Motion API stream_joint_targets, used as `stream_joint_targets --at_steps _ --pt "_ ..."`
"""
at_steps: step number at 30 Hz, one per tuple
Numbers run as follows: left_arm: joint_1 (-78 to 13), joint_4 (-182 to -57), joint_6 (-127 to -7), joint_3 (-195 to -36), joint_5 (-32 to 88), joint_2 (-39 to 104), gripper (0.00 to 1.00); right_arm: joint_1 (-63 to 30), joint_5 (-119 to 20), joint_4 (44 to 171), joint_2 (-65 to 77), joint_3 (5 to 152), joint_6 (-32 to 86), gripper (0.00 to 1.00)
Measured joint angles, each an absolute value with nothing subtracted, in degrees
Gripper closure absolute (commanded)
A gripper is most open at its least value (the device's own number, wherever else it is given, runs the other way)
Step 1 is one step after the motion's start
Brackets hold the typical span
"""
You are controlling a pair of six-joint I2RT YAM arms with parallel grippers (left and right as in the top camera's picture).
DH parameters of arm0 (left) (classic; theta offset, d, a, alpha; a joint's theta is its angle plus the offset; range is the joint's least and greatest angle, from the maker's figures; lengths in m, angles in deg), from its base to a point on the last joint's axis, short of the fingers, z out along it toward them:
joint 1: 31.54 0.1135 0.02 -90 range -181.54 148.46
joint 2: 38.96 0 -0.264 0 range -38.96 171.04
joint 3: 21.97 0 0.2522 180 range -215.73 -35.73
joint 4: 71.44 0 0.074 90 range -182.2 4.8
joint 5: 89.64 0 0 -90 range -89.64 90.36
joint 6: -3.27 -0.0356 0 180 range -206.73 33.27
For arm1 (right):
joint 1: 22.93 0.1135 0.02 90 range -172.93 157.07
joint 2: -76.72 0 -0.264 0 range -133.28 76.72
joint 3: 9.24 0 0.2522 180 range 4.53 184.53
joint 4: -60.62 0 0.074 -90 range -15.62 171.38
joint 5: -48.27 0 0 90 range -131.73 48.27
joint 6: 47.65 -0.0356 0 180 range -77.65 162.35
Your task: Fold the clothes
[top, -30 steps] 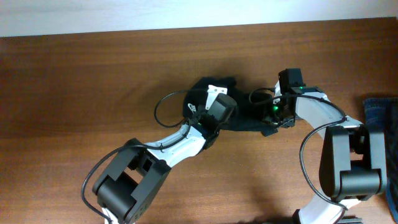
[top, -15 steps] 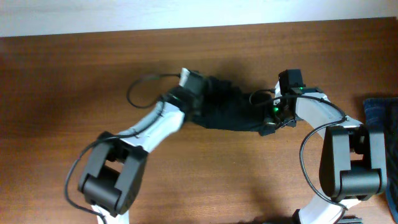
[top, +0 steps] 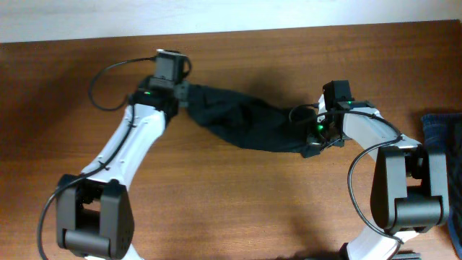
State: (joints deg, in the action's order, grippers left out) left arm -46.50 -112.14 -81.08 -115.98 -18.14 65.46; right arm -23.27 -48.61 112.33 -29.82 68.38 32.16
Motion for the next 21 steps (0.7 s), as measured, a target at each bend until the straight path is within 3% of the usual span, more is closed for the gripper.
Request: stream_joint_targets --at_steps 2,3,5,6,10,14,21 --pt "-44.73 -112.18 -81.17 -115.98 -18.34 65.46 0.81 -23.27 -48.47 112.38 -29.82 68.38 32.18 0.96" --pt "-43.93 -112.29 -81.19 -115.98 -18.36 65.46 0.75 -23.27 -48.45 112.4 -29.82 68.38 32.27 0.96" --pt "-42.81 -112.95 -81.37 -115.98 -18.38 65.46 0.38 -23.27 -48.45 112.4 -29.82 68.38 32.38 0.96" --pt "-42.15 -113.3 -81.41 -115.98 -18.38 65.46 0.35 -23.27 -48.45 112.4 -29.82 68.38 32.31 0.96" --pt "-40.52 -114.15 -81.39 -115.98 -17.62 65.46 0.35 -23.27 -48.43 112.4 -29.82 68.38 32.35 0.96" --pt "-40.14 -114.39 -81.34 -115.98 -12.94 65.35 0.48 -23.27 -48.43 112.38 -29.82 68.38 32.38 0.96" --pt "-46.15 -114.87 -88.54 -115.98 -2.05 63.27 0.42 -23.27 -48.04 112.42 -29.82 68.38 32.53 0.9"
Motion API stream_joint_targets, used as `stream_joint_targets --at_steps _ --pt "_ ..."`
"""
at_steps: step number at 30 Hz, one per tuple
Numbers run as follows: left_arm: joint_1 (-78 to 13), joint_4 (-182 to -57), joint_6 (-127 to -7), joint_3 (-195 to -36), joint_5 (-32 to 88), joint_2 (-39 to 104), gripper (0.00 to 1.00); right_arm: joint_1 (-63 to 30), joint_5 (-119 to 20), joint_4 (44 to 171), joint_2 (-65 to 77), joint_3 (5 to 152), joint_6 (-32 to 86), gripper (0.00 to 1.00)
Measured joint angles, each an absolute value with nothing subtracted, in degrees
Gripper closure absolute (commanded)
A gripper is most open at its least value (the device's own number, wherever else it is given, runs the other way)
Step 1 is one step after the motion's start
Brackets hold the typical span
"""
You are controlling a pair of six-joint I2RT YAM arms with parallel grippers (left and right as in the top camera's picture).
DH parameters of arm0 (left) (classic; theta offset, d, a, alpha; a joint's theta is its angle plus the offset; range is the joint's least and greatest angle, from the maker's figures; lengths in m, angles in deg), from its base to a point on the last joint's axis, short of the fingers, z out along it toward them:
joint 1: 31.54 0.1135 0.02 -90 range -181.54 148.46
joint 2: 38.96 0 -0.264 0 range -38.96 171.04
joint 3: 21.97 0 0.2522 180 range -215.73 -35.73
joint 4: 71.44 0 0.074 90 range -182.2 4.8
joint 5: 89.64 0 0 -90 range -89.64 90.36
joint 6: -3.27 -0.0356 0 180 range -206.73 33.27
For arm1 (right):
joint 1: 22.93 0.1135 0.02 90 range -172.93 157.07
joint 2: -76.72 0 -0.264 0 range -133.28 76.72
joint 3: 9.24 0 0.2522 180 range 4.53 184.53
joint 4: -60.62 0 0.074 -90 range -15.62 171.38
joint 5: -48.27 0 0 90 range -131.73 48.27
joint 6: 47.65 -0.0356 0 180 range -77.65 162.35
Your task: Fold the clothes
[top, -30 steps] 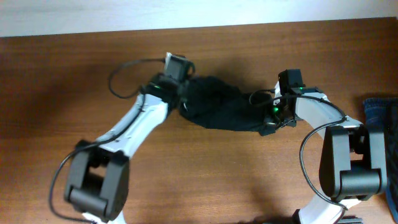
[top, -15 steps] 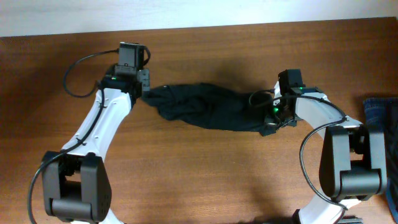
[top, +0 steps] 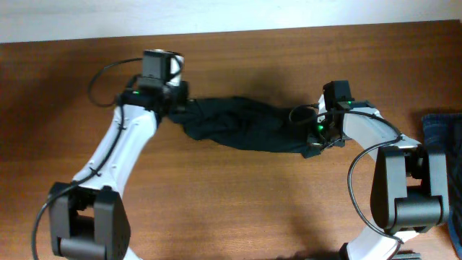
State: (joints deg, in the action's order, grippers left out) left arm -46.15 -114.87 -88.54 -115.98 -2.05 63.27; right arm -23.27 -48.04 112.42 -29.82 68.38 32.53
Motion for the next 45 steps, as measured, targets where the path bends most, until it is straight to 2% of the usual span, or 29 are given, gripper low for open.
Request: stream_joint_targets --at_steps 4,6,12,29,31,33,36,45 --pt "-51.68 -116.01 -98.02 -115.98 0.07 63.4 0.41 -23.27 -48.02 112.42 -29.82 68.38 32.55 0.9" --pt "-53.59 -115.81 -101.61 -115.98 0.59 63.69 0.36 -23.27 -48.02 112.42 -29.82 68.38 32.51 0.9" --pt "-55.33 -113.65 -109.78 -115.98 2.01 67.99 0.32 -23.27 -48.02 112.42 -29.82 68.38 32.51 0.89" --pt "-55.71 -104.97 -120.16 -115.98 2.56 77.87 0.32 -23.27 -47.97 112.42 -29.82 68.38 32.51 0.88" --pt "-55.71 -103.46 -120.38 -115.98 2.58 78.86 0.35 -23.27 -47.99 112.42 -29.82 68.38 32.46 0.84" --pt "-55.71 -102.13 -120.73 -115.98 2.54 79.36 0.41 -23.27 -47.97 112.42 -29.82 68.38 32.66 0.83" --pt "-55.71 -100.73 -121.32 -115.98 1.99 79.58 0.44 -23.27 -47.99 112.42 -29.82 68.38 32.75 0.83" --pt "-55.71 -100.25 -122.98 -115.98 0.94 79.62 0.73 -23.27 -47.99 112.4 -29.82 68.38 32.75 0.83"
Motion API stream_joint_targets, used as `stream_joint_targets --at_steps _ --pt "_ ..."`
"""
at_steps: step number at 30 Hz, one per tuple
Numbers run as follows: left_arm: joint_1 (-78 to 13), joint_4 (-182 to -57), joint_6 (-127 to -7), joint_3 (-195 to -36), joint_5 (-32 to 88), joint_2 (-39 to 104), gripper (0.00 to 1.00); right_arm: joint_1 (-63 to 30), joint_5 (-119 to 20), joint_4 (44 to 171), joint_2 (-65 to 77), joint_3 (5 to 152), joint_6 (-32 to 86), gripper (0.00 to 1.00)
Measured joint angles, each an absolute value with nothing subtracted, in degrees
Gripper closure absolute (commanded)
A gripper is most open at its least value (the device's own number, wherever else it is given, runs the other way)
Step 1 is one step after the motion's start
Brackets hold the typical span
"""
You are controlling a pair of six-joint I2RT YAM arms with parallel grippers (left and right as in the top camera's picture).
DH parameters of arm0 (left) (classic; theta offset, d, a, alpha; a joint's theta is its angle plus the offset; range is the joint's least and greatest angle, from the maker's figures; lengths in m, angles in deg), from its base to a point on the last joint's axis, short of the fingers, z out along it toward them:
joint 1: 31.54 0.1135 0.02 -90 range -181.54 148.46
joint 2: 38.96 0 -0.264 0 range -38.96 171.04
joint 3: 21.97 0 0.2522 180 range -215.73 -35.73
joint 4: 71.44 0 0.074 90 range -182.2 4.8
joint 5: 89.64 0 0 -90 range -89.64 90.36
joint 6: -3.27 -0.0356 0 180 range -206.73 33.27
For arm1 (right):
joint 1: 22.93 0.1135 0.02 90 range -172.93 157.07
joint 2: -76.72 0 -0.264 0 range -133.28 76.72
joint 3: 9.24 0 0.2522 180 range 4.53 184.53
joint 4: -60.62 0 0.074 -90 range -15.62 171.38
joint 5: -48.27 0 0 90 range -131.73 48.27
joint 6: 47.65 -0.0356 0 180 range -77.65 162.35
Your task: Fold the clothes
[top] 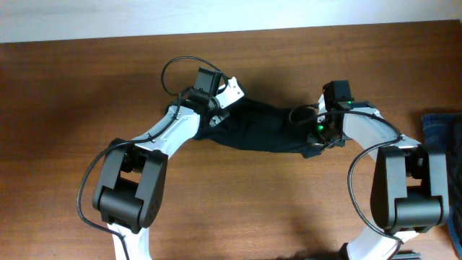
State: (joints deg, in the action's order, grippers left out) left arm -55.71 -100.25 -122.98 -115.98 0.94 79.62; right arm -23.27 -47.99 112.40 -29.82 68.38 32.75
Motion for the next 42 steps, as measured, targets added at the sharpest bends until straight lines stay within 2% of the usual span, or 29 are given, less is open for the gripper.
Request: stream_joint_targets --at_steps 4,15,24,34,35,36,37,38,40,42 --pt "-55.71 -99.42 -123.22 -115.98 0.83 79.66 0.85 -23.27 -47.99 112.4 -29.82 68.38 32.73 0.83" --pt "-55.44 -86.87 -123.42 -116.0 -1.88 79.66 0.96 -23.27 -47.84 112.44 -29.82 68.38 32.88 0.83" --pt "-52.23 -73.65 -123.68 -116.0 -2.95 80.06 1.0 -23.27 -47.8 112.44 -29.82 68.38 33.08 0.83" --pt "-47.88 -61.17 -123.33 -116.24 -2.86 88.91 0.97 -23.27 -47.75 112.44 -29.82 68.38 33.14 0.83" --pt "-47.53 -60.45 -123.0 -116.26 -2.86 89.98 0.93 -23.27 -47.75 112.42 -29.82 68.38 33.16 0.83" --pt "-47.16 -59.86 -122.57 -116.26 -2.86 91.01 0.84 -23.27 -47.78 112.42 -29.82 68.38 33.12 0.83" --pt "-46.77 -59.42 -122.09 -116.31 -2.88 92.06 0.38 -23.27 -47.75 112.42 -29.82 68.38 33.14 0.83" --pt "-46.42 -59.18 -121.3 -116.35 -2.88 93.04 0.17 -23.27 -47.75 112.42 -29.82 68.38 33.12 0.83" --pt "-45.7 -59.27 -119.46 -116.79 -3.13 94.5 0.03 -23.27 -47.78 112.42 -29.82 68.38 33.14 0.83" --pt "-44.87 -60.23 -117.19 -117.69 -3.72 95.16 0.01 -23.27 -47.78 112.42 -29.82 68.38 33.16 0.82"
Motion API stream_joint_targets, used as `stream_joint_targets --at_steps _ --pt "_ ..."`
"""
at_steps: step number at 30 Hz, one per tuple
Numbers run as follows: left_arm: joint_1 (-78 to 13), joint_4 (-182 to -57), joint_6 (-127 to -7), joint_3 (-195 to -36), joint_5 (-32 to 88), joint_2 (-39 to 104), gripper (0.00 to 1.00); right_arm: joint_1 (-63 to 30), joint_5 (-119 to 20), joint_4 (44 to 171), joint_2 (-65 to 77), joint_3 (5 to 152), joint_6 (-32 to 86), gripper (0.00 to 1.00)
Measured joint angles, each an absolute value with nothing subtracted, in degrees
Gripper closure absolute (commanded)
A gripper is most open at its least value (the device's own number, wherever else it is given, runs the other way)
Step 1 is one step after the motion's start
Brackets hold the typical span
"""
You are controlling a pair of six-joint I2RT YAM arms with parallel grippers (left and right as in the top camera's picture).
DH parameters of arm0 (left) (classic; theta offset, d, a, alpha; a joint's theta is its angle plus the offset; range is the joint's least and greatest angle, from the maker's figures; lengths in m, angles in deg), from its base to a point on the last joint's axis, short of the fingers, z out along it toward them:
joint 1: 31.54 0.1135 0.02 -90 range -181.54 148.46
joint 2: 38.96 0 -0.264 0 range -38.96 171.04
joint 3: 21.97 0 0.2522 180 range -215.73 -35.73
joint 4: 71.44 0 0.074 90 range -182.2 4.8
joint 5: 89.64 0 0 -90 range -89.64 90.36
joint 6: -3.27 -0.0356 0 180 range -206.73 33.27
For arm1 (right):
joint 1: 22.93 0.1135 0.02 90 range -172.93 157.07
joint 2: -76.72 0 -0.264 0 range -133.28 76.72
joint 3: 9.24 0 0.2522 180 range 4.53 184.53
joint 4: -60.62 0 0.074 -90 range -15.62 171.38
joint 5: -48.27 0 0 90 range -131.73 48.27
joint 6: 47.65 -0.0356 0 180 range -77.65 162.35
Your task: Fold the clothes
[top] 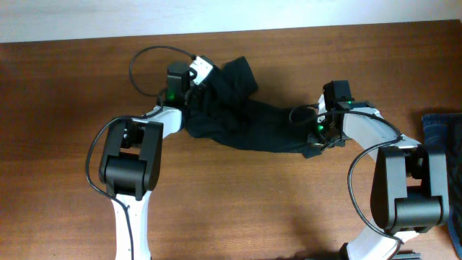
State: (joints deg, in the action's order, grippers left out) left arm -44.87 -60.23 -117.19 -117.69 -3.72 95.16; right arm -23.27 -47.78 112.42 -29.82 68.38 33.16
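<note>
A dark garment [253, 126] lies bunched across the middle of the wooden table [231, 209]. My left gripper [204, 84] sits low at its left part and looks shut on the cloth. A flap of the garment [237, 74] sticks out toward the far side just right of it. My right gripper [312, 141] is at the garment's right end and appears shut on that edge; its fingers are mostly hidden by the wrist.
A blue denim piece [442, 126] lies at the table's right edge beside the right arm's base. A pale wall strip [216, 18] runs along the far edge. Both arms' cables loop above the garment's ends.
My left gripper has moved back left and slightly farther away, from over the garment's left-middle. A flap of cloth now sticks out toward the far side. The right arm has not moved.
At first both grippers held the garment's ends, with it stretched between them. The left gripper then stood a little farther left, still holding. Then it was over the garment toward the right, the cloth shortened. Now it is back left with the cloth bunched.
</note>
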Motion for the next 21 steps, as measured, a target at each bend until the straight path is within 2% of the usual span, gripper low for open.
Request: stream_joint_targets --at_steps 4,5,14,21 --pt "-43.47 -71.6 -112.12 -125.31 -5.03 95.2 0.01 -23.27 -47.8 112.4 -29.8 68.38 33.14 0.81" --pt "-43.27 -74.87 -111.35 -127.72 -5.16 95.18 0.01 -23.27 -47.8 112.42 -29.8 68.38 33.14 0.78" --pt "-46.05 -119.66 -107.88 -153.07 -5.25 92.76 0.01 -23.2 -47.8 112.38 -29.67 68.38 33.32 0.65" --pt "-51.62 -147.09 -100.97 -161.49 -2.95 89.87 0.01 -23.2 -47.8 112.42 -29.61 68.38 33.32 0.59"
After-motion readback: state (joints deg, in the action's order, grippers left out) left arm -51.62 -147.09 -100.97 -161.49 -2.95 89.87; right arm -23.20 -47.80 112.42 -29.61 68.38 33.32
